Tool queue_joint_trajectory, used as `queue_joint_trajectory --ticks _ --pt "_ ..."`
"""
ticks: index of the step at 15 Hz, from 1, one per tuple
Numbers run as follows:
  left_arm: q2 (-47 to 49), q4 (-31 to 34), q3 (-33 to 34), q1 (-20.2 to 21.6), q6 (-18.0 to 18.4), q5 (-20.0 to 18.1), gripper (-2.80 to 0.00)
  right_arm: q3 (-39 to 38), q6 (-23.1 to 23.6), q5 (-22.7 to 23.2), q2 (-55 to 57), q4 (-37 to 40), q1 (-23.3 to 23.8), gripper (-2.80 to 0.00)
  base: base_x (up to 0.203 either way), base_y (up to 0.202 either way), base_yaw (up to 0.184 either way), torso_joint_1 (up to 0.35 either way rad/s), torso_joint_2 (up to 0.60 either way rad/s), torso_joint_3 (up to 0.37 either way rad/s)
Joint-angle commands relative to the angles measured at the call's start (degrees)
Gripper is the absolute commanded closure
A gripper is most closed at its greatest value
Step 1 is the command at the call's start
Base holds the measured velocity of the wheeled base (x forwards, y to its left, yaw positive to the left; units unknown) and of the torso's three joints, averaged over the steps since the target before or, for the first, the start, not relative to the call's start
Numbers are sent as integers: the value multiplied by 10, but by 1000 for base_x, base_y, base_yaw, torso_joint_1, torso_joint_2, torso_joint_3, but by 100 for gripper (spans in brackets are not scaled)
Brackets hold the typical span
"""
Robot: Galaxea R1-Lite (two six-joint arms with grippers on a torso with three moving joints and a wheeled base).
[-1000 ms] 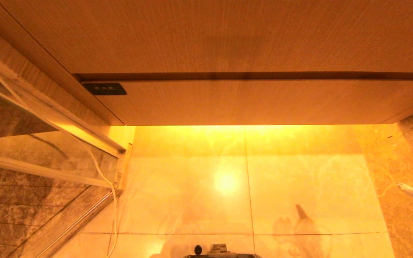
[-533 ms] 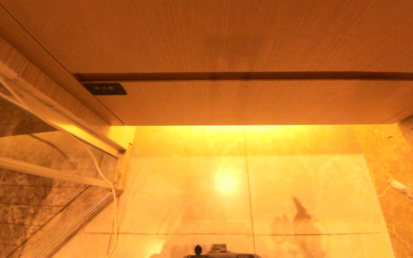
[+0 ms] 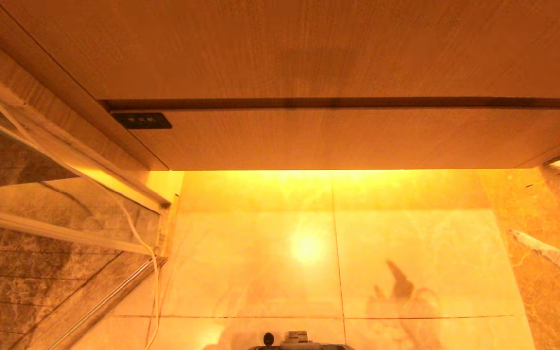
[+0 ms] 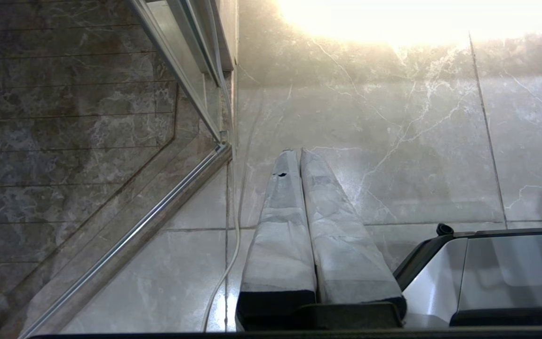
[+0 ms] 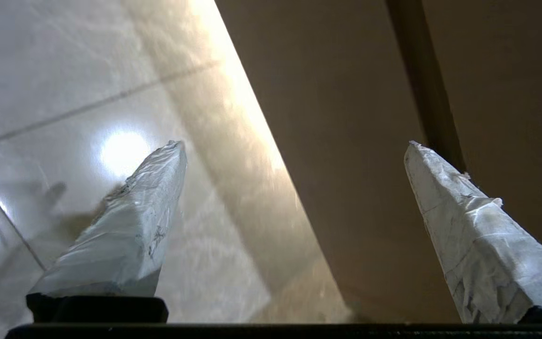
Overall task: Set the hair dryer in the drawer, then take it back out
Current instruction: Pull open the drawer
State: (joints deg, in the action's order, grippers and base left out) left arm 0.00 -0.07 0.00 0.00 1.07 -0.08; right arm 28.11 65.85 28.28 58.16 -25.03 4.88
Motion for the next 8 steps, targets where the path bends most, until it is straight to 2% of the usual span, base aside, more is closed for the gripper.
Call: queue_joint_trajectory --ticks 1,3,7,8 --pt "0 0 1 0 0 0 0 -4 4 35 22 -6 0 -280 0 0 0 0 0 0" --pt "0 0 1 0 1 0 0 -10 4 104 46 -30 2 -280 0 0 0 0 0 0" --pt "0 0 1 0 0 0 0 4 17 133 106 -122 4 -280 0 0 0 0 0 0" --pt "0 0 1 0 0 0 0 4 17 133 106 -122 4 -280 0 0 0 0 0 0"
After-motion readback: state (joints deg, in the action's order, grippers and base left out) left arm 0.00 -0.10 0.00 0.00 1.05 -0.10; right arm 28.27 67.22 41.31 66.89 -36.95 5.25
